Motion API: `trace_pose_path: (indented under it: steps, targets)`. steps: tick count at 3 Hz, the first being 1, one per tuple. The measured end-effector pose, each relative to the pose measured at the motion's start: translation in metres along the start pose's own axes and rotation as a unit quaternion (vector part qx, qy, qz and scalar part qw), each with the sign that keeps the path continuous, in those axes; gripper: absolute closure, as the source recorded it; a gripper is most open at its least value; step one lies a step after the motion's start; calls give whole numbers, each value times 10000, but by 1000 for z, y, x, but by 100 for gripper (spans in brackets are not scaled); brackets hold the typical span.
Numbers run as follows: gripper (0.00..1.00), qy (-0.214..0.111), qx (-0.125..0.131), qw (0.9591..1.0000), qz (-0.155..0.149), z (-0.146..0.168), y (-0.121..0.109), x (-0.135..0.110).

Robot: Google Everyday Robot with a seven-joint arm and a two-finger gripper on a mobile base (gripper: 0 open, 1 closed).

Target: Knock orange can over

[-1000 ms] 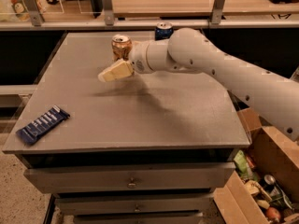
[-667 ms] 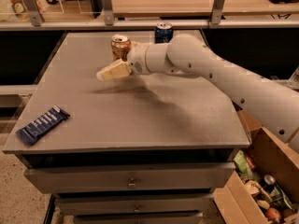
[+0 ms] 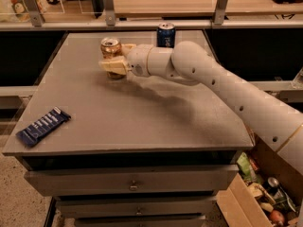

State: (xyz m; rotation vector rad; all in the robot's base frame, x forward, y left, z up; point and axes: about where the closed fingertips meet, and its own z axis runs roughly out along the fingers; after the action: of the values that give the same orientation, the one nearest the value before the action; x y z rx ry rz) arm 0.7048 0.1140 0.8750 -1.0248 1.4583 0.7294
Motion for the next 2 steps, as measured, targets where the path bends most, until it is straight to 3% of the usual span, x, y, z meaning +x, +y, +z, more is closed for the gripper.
trace_pose_path:
  steps: [2]
  targets:
    - [91,-123,-14,9988,-484,-12,2,-25]
